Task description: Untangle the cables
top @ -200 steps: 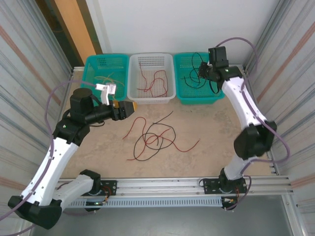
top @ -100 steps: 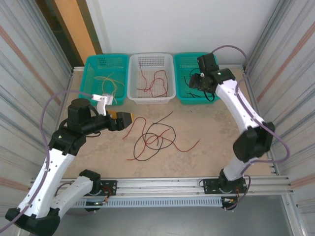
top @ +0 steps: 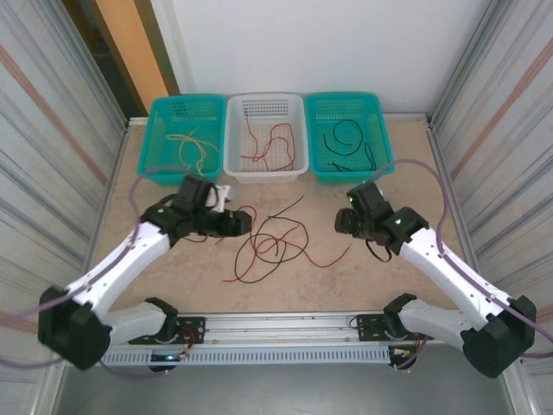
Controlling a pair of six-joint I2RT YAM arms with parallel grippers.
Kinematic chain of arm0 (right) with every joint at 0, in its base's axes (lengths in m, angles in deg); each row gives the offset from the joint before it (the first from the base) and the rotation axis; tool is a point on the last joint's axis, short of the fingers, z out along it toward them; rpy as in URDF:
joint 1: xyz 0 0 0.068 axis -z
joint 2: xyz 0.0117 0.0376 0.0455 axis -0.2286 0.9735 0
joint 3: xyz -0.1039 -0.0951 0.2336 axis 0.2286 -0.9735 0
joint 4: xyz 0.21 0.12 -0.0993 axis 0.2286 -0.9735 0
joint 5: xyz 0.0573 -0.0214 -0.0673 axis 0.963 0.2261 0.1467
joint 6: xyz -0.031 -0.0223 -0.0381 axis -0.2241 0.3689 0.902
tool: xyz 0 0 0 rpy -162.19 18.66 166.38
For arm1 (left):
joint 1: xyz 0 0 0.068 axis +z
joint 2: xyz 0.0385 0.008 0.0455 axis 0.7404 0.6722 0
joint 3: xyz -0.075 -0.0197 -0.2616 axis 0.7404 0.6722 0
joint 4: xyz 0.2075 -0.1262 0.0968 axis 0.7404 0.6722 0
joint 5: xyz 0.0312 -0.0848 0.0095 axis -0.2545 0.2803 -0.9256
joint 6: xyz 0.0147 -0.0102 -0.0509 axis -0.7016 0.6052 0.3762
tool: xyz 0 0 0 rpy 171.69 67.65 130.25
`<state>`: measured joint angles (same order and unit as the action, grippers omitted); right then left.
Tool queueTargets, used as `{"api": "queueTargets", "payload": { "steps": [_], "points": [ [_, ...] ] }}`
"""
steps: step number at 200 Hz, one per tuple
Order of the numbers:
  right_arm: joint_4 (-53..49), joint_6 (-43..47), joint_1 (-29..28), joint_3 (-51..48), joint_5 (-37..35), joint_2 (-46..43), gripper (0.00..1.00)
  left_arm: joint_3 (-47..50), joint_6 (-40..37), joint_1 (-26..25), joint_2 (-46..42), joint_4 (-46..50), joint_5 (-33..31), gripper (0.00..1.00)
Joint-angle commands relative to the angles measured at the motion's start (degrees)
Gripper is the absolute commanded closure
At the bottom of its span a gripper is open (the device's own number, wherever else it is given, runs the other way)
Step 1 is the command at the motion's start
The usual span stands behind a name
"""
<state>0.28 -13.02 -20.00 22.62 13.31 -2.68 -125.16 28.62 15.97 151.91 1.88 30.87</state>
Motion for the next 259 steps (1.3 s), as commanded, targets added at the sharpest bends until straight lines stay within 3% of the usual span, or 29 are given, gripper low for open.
{"api": "queueTargets", "payload": {
  "steps": [1, 33, 96, 133, 166, 180, 195, 215, 259],
  "points": [
    [6.9, -5.5, -0.7, -3.7, 3.0, -1.2, 0.39, -1.7, 0.2, -4.0, 6.2, 1.1, -4.3, 0.50],
    [12.2, -7.0, -0.7, -4.1, 5.6, 2.9, 0.41, -3.6, 0.1, -4.4, 10.0, 3.6, -9.1, 0.66],
    [18.7, -5.9, -3.0, 0.7, 10.8, 19.8, 0.47, 1.6, 1.4, -4.2, 8.0, 0.6, -10.3, 0.70],
    [16.2, -6.9, -5.7, 7.0, 10.0, 28.0, 0.50, 1.9, -0.6, -1.9, 5.3, 3.9, -10.3, 0.65],
    [14.4, -6.0, -7.0, 11.0, 8.5, 30.8, 0.50, 1.5, -1.7, 2.0, 7.8, 3.8, -8.2, 0.70],
    [13.6, -5.1, -7.2, 11.9, 8.3, 31.5, 0.50, 1.4, -1.0, 2.0, 9.0, 2.6, -8.1, 0.69],
    [12.9, -4.6, -7.3, 12.1, 8.1, 31.6, 0.50, 1.7, 0.9, 2.0, 10.7, 1.5, -8.3, 0.60],
    [12.0, -4.2, -7.8, 12.0, 7.1, 30.9, 0.50, 1.7, 2.0, 1.9, 13.2, 0.0, -6.5, 0.64],
    [11.8, -4.6, -9.7, 11.6, 5.6, 28.8, 0.49, 0.8, 1.2, 1.7, 14.9, 2.2, -10.9, 0.67]
  ]
}}
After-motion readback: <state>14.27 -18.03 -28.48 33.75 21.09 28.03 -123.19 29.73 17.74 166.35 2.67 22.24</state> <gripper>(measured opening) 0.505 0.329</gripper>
